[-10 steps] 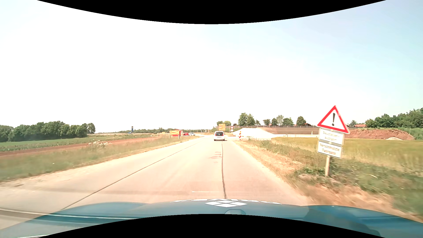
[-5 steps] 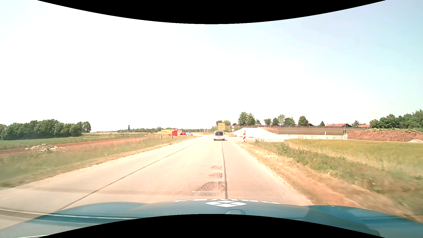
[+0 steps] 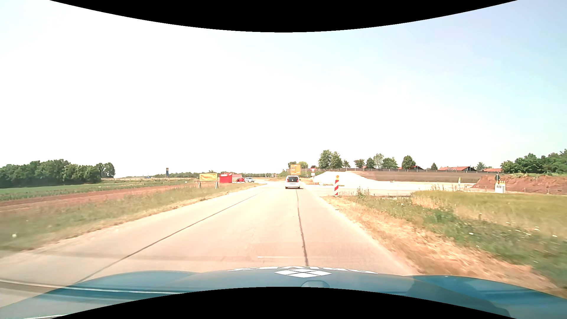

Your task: Follow the waypoints while adhering to traffic rules and regulations

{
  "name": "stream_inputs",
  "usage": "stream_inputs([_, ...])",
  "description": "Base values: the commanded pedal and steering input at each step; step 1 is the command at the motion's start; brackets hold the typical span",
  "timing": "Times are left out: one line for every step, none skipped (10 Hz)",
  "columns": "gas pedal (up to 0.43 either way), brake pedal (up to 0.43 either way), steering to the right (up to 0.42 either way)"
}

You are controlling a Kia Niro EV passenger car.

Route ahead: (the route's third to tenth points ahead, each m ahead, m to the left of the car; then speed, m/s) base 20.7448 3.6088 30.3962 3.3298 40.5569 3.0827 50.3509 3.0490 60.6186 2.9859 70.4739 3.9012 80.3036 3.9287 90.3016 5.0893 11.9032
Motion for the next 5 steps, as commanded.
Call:
stream_inputs([0.079,0.000,0.003])
stream_inputs([0.079,0.000,0.003])
stream_inputs([0.079,0.000,0.003])
stream_inputs([0.079,0.000,0.003])
stream_inputs([0.079,0.000,0.002])
